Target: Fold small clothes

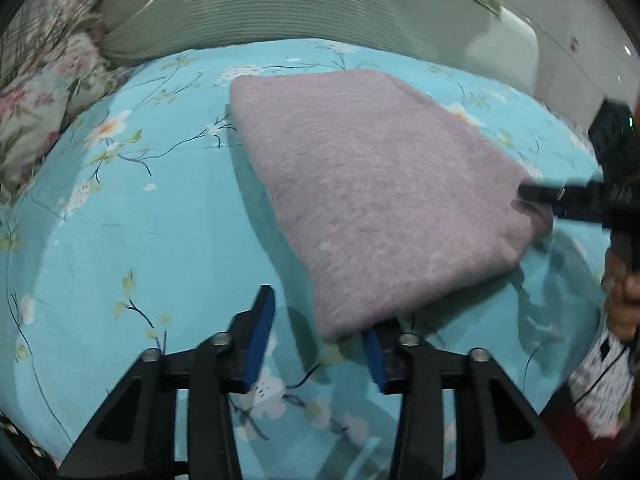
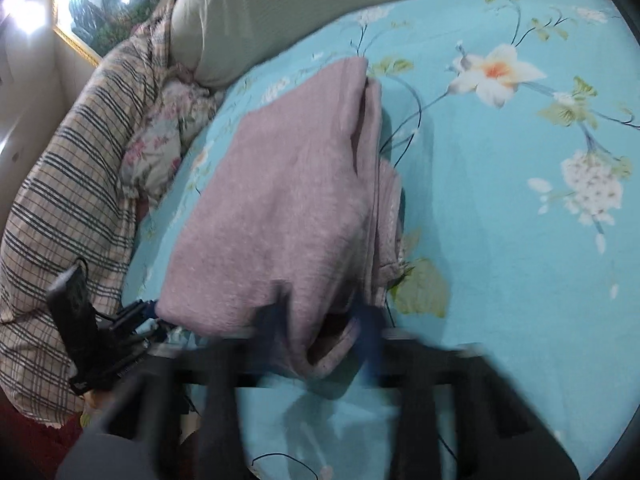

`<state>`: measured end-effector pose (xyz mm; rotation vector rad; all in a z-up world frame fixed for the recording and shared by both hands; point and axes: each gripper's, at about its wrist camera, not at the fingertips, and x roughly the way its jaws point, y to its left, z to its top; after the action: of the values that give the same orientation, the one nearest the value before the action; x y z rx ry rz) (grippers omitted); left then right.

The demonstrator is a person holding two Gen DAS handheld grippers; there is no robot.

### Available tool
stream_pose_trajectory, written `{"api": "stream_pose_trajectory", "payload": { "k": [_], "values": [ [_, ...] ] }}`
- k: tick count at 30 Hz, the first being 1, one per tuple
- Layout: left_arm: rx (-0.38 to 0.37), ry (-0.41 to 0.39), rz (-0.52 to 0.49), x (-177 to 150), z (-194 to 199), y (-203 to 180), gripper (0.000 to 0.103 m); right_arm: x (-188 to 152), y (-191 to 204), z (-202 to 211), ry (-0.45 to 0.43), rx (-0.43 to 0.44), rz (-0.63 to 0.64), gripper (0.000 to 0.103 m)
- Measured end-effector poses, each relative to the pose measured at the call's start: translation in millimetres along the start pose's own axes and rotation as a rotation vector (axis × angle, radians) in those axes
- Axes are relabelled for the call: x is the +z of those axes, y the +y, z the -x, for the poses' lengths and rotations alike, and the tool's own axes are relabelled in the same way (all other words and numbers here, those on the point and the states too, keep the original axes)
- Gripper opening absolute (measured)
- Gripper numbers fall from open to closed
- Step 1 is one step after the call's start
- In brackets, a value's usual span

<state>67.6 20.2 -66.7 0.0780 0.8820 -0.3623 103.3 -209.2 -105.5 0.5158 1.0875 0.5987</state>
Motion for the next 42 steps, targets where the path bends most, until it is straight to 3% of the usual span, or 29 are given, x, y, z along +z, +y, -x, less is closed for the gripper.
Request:
{"api": "stream_pose_trajectory", "payload": {
  "k": [1,4,6,13,15,18,23,27,30,32,34,36,37,39,40,42],
  "values": [
    [-0.013,-0.003,0.017,1.3,-0.3,1.4,0.012,3.1,5.1,6.0,-0.027,-0.012,0.031,0.014],
    [0.045,-0.001,-0.01,0.0,0.7,-11.5,0.01,7.9,13.0,19.2,-0.061,-0.106,0.125,0.013],
    [0.066,0.008,-0.033,-1.5,-1.5,-18.1,0.009,7.6,7.7,13.8,-0.034,-0.17,0.151,0.013],
    [0.044,0.045,-0.012,-5.4,-8.4,-18.4,0.01,-3.1,-4.7,-12.8,0.038,-0.227,0.153,0.013],
    [0.024,0.063,-0.012,-7.1,-9.2,-14.7,0.01,0.6,-5.7,-10.0,0.046,-0.226,0.143,0.015],
    [-0.039,0.076,-0.02,-11.8,1.3,-7.9,0.014,6.8,-11.5,6.3,0.05,-0.203,0.093,0.029],
    [-0.129,0.015,-0.019,-8.9,40.9,10.2,0.023,39.2,-2.9,44.6,-0.113,-0.136,0.043,0.031],
    [-0.174,-0.046,-0.003,22.1,40.9,14.7,0.023,85.1,24.0,16.6,-0.165,-0.06,0.042,0.031],
    [-0.259,-0.07,0.013,45.3,26.6,9.9,0.022,116.4,29.6,-28.4,-0.129,-0.023,-0.001,0.031],
    [-0.279,-0.05,0.017,52.4,13.0,3.3,0.02,133.7,23.0,-58.9,-0.1,-0.044,-0.024,0.031],
    [-0.297,-0.026,0.009,52.1,1.3,-2.0,0.02,143.3,11.4,-79.2,-0.083,-0.13,-0.033,0.031],
    [-0.282,0.0,-0.006,47.7,-9.9,-4.1,0.02,143.4,-18.6,-89.4,-0.083,-0.204,-0.104,0.018],
    [-0.277,0.011,-0.011,45.4,-15.1,-3.4,0.019,141.1,-33.2,-90.4,-0.086,-0.226,-0.145,0.005],
    [-0.282,0.044,-0.005,37.9,-26.5,-2.6,0.013,136.1,-56.7,-83.4,-0.109,-0.294,-0.196,0.009],
    [-0.287,0.056,0.004,33.9,-31.6,-2.2,0.011,133.9,-67.2,-82.9,-0.1,-0.307,-0.224,0.01],
    [-0.287,0.059,0.02,28.9,-38.5,-3.5,0.01,128.4,-83.8,-76.7,-0.111,-0.218,-0.28,0.008]
  ]
}}
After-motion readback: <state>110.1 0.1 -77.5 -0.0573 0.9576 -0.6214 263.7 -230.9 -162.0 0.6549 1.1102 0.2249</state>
